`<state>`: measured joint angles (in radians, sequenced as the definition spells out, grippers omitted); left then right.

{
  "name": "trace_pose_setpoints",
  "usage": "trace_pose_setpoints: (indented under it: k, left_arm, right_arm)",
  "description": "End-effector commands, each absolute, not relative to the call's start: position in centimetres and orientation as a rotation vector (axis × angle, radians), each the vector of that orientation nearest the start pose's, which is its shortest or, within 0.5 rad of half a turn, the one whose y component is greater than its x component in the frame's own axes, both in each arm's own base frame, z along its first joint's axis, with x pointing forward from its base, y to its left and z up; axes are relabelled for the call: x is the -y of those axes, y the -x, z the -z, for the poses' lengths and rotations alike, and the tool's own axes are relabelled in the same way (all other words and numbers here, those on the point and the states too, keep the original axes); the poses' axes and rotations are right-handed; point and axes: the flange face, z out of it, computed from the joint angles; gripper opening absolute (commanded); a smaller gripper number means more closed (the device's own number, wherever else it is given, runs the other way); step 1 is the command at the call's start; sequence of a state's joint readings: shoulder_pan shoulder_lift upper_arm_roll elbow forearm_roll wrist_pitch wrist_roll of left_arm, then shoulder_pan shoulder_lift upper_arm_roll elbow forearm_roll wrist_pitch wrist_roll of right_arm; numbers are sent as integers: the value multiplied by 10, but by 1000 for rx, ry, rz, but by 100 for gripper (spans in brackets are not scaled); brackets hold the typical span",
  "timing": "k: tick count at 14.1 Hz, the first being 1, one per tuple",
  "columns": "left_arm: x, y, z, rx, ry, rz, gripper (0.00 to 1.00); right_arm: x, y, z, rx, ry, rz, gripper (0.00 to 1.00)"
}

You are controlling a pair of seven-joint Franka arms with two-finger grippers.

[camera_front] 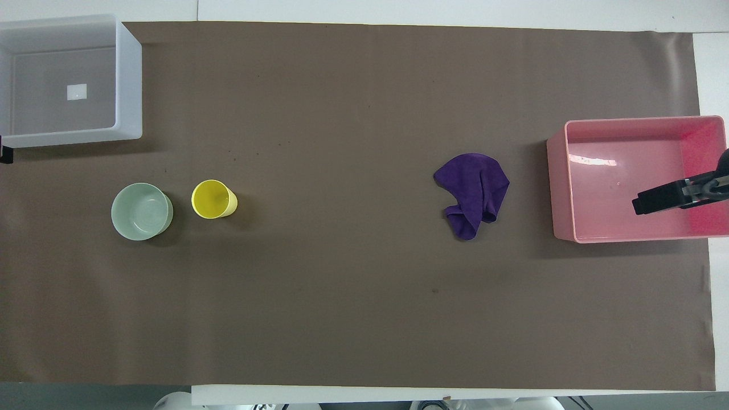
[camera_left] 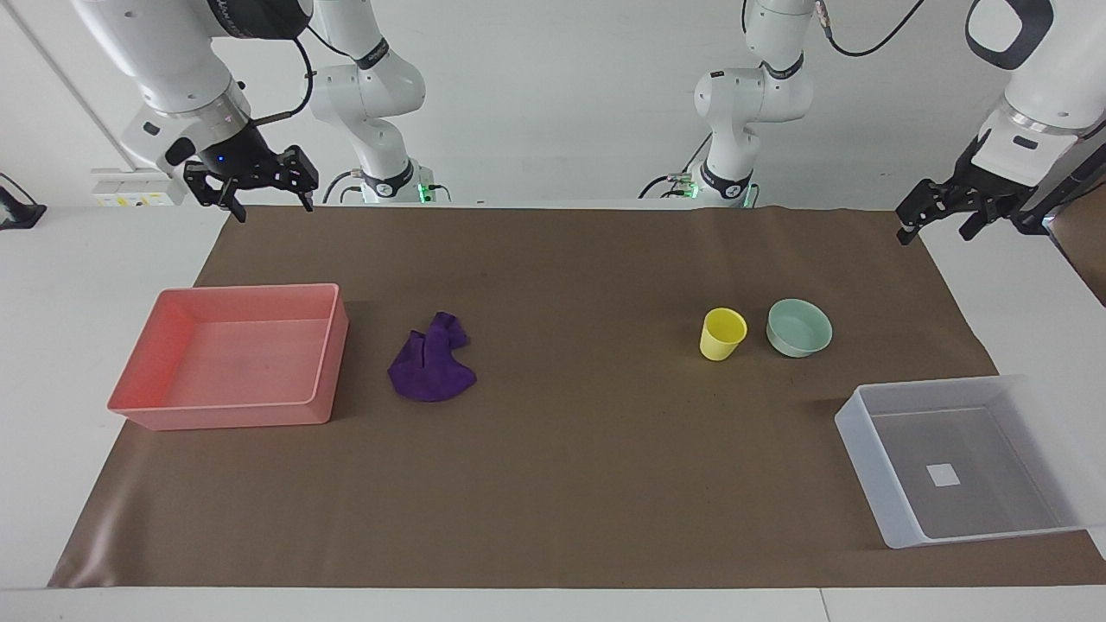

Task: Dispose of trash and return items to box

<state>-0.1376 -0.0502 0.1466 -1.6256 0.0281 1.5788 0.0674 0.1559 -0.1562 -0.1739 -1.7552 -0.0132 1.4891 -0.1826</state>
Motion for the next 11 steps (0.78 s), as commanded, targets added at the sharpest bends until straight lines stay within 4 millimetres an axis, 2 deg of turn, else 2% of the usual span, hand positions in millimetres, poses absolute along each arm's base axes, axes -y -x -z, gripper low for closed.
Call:
trace_pose_setpoints:
  k: [1,2,3,4,7,9,11]
  left_arm:
    - [-9,-541,-628,-114,3110,-10,100]
    - [-8,-541,-626,-120,3111,-7,100]
    - [-9,-537,-613,-113,3114,-7,100]
    - [-10,-527,-590,-84,3123,21,100]
    - [-4,-501,-482,52,3134,22,100]
    - [-4,-494,-427,70,3131,-18,100]
    - [-6,-484,-389,86,3129,-42,100]
  right_arm:
    - [18,-493,-612,253,3081,-171,100]
    - [18,-493,-612,253,3081,-171,100]
    - [18,-493,-613,253,3081,-169,100]
    - [18,-493,-612,253,3081,-171,100]
    - [15,-494,-605,260,3080,-157,99]
    - [0,-500,-598,315,3081,-120,99]
    - [-29,-509,-576,383,3080,-122,99]
